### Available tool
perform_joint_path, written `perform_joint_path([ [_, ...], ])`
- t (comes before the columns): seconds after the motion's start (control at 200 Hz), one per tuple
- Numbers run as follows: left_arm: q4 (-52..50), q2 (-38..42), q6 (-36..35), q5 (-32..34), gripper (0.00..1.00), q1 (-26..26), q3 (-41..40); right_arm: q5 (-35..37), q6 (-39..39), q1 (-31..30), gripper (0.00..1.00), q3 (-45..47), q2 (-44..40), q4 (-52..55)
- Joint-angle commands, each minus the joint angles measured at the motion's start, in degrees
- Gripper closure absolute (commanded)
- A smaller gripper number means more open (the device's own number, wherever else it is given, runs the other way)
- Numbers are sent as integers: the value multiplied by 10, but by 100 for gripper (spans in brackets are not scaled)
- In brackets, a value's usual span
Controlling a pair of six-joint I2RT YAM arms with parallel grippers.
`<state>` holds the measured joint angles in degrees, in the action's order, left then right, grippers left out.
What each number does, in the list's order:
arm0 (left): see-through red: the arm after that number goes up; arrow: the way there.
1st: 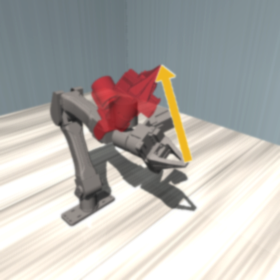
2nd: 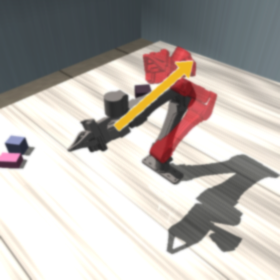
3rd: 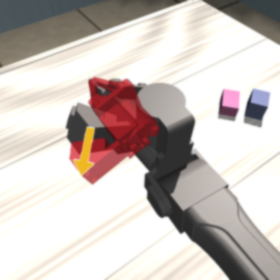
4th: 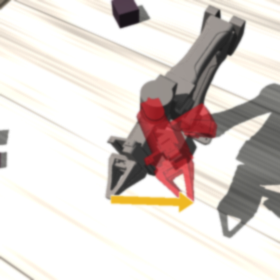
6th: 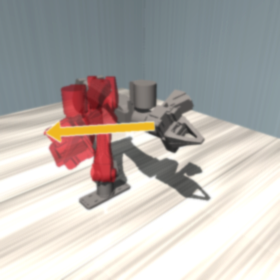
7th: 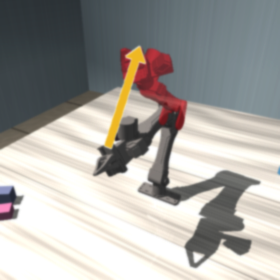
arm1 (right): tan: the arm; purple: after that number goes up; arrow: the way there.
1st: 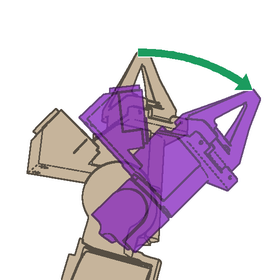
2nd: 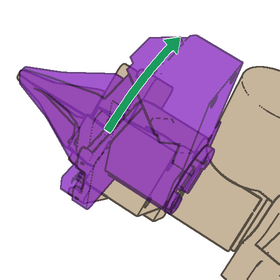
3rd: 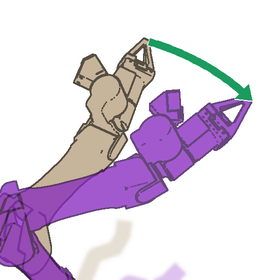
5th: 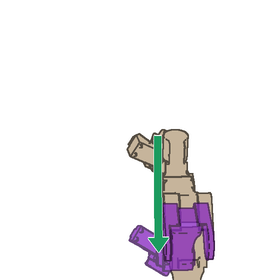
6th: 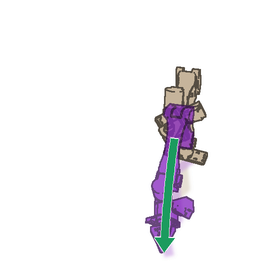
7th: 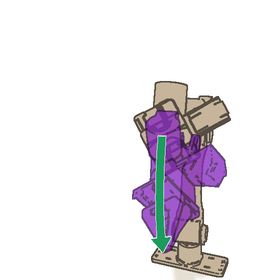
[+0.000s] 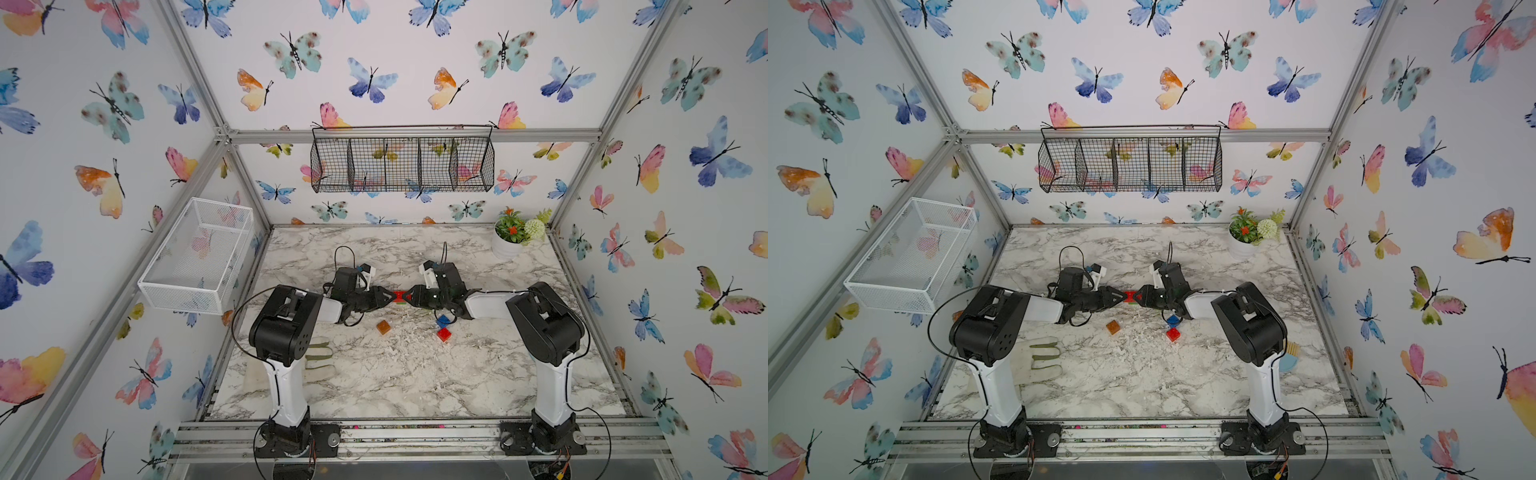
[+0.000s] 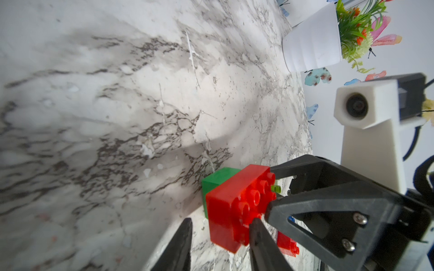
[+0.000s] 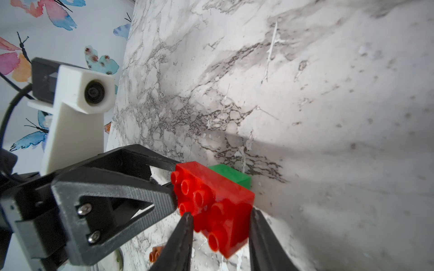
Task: Assemble the letter v with lego
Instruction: Assemble the lego brick with the lego brick.
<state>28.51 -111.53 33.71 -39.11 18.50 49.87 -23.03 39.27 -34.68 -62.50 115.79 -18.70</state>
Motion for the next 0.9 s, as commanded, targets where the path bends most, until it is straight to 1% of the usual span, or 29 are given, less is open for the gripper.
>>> perform_joint_path([
  [0.0, -54, -7, 1, 11, 57, 3, -21, 15, -11, 9, 64, 16, 44, 82],
  [0.09, -59, -6, 4, 13, 53, 4, -13, 10, -6, 15, 63, 4, 46, 91],
  [0.135, -66, -6, 5, 15, 50, 3, -6, 10, -8, 15, 62, -8, 46, 103],
  [0.175, -75, -6, 6, 18, 47, 3, 1, 10, -10, 16, 60, -23, 50, 119],
  [0.27, -89, -6, 5, 23, 43, 3, 13, 2, -19, 19, 59, -65, 65, 167],
  [0.39, -100, -11, 6, 26, 43, 3, 25, 0, -23, 21, 58, -94, 79, 199],
  [0.651, -102, -26, 19, 30, 46, -2, 22, -3, -21, 24, 59, -113, 105, 241],
  [0.896, -103, -25, 28, 34, 46, -6, 12, 26, -33, 24, 59, -112, 124, 290],
])
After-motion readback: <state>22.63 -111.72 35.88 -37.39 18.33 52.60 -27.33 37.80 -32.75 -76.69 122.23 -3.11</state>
